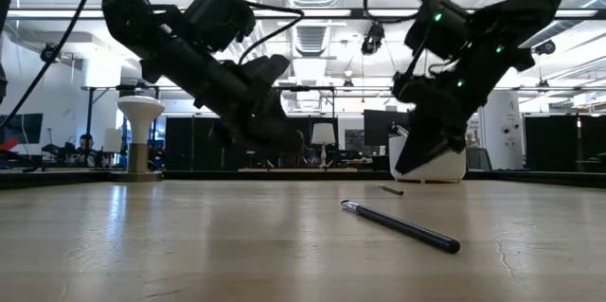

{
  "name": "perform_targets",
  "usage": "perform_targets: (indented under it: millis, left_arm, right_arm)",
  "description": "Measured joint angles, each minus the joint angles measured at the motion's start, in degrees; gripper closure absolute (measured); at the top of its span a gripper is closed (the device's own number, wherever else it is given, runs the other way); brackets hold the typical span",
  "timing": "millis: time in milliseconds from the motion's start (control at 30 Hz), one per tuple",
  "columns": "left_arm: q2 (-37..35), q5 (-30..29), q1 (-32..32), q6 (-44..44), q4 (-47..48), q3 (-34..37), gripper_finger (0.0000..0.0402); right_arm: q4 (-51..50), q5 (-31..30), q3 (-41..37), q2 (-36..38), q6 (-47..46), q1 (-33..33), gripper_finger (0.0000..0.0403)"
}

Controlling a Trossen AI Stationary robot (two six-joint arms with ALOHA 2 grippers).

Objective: Put items in baskets/containers
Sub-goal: Put the black eyeshadow brush into the white pen organizer

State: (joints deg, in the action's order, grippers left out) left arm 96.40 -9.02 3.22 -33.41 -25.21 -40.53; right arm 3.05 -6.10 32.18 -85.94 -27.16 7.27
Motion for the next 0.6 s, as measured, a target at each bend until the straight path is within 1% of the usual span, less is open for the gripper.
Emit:
perform_targets:
  millis: [100, 167, 300, 400, 500, 600]
  left_arm:
    - [0.0, -1.2, -0.5, -0.1, 0.5, 1.1, 0.0312]
    - [0.0, -1.4, -0.6, -0.6, 0.6, 1.9, 0.0312]
    - [0.0, -1.6, -0.7, -1.9, 0.2, 3.5, 0.0312]
    - [0.0, -2.0, -0.9, -2.7, -0.1, 4.0, 0.0312]
    - [0.0, -2.0, -1.1, -3.8, -0.5, 4.1, 0.0312]
    - [0.0, -2.2, -1.5, -3.9, -1.0, 4.0, 0.0312]
  right_arm:
    - [-0.1, 0.1, 0.3, -2.8, -1.6, 0.0, 0.0329]
    - [0.3, 0.0, 0.7, -4.5, -1.6, 0.0, 0.033]
    - [0.4, -0.2, 2.7, -7.4, -1.4, -0.2, 0.0361]
    - [2.8, 0.0, 4.6, -9.5, 0.1, -0.4, 0.0388]
    - [6.6, 1.0, 6.5, -10.9, 2.1, -0.6, 0.0393]
    - [7.1, 1.0, 7.5, -10.0, 5.1, -0.7, 0.0394]
